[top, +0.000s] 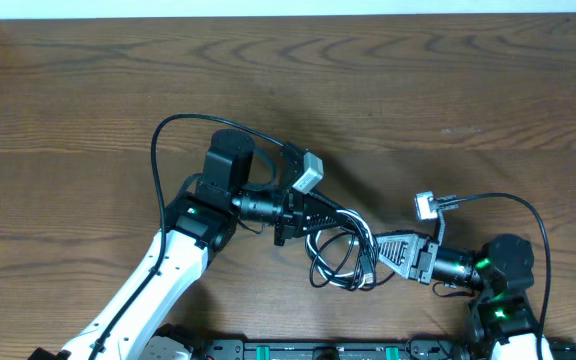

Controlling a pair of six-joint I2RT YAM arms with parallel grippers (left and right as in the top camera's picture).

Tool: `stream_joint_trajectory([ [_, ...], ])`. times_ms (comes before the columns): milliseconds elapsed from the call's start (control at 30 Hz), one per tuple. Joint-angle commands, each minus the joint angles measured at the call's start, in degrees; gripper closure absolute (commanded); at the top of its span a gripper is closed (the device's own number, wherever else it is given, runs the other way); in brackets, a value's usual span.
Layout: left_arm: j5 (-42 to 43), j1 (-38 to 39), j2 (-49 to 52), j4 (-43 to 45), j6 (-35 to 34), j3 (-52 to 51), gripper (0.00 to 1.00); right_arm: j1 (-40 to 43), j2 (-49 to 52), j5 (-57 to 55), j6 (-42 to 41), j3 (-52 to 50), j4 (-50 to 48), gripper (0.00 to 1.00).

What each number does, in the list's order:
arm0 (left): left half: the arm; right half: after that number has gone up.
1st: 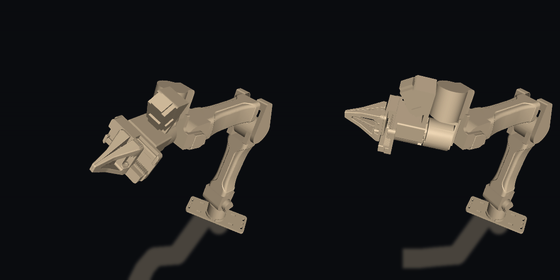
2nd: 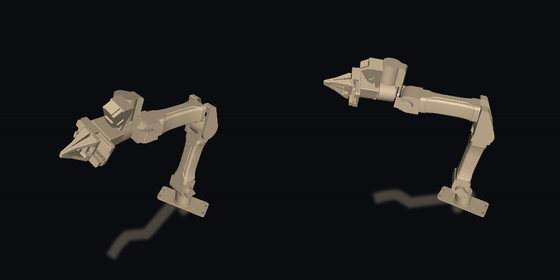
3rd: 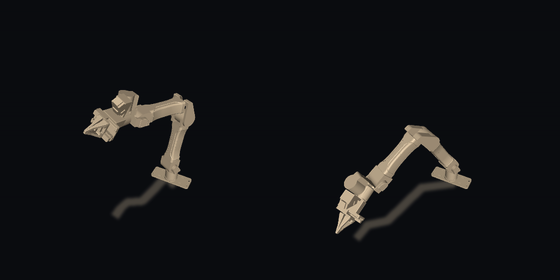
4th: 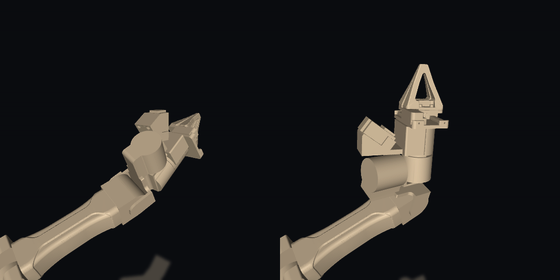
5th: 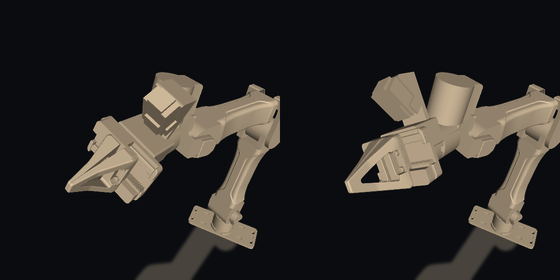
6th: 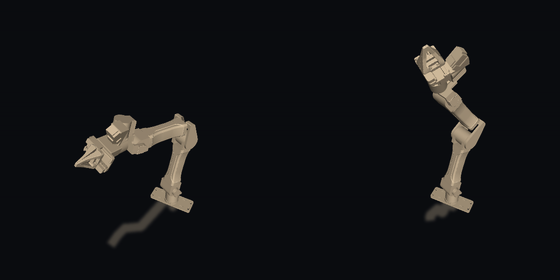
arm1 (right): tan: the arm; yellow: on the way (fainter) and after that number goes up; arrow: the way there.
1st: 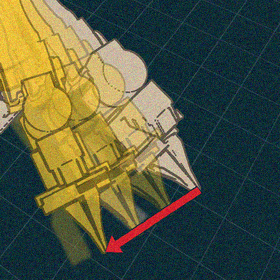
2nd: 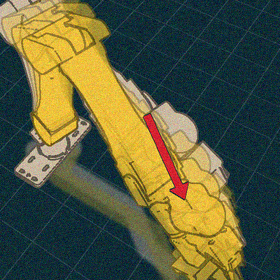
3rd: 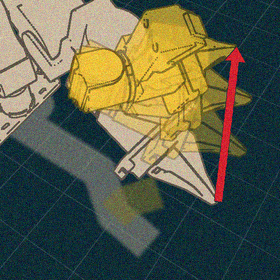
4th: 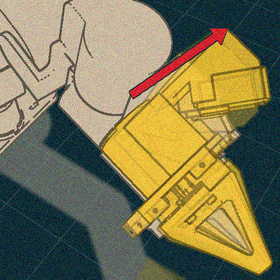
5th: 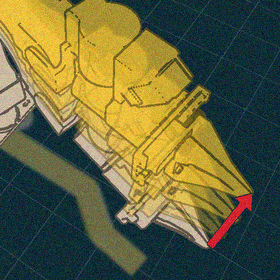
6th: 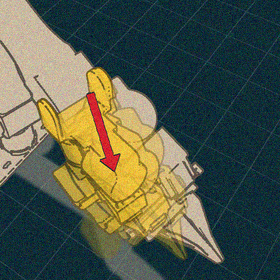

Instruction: Untangle cables

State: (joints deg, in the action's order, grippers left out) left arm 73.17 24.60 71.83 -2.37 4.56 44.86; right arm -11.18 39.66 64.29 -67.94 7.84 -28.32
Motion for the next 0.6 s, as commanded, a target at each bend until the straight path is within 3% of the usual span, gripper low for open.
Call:
stream_joint_trajectory([
  [0,1.0,0.0,-0.3,0.3,0.8,1.4,0.92,-1.3,-0.3,0.3,-2.7,0.4,-1.9,0.64],
  [233,1.0,0.0,-0.3,2.3,0.7,1.4,0.92,-1.4,-0.3,1.3,-2.4,0.4,1.4,0.75],
  [400,1.0,0.0,-0.3,5.2,-1.0,1.4,0.92,-2.4,-0.3,1.2,1.6,0.4,7.5,0.99],
  [567,-0.5,-0.1,-0.3,5.9,-1.5,1.4,0.92,-2.7,-0.3,-0.3,9.4,0.4,12.5,0.99],
])
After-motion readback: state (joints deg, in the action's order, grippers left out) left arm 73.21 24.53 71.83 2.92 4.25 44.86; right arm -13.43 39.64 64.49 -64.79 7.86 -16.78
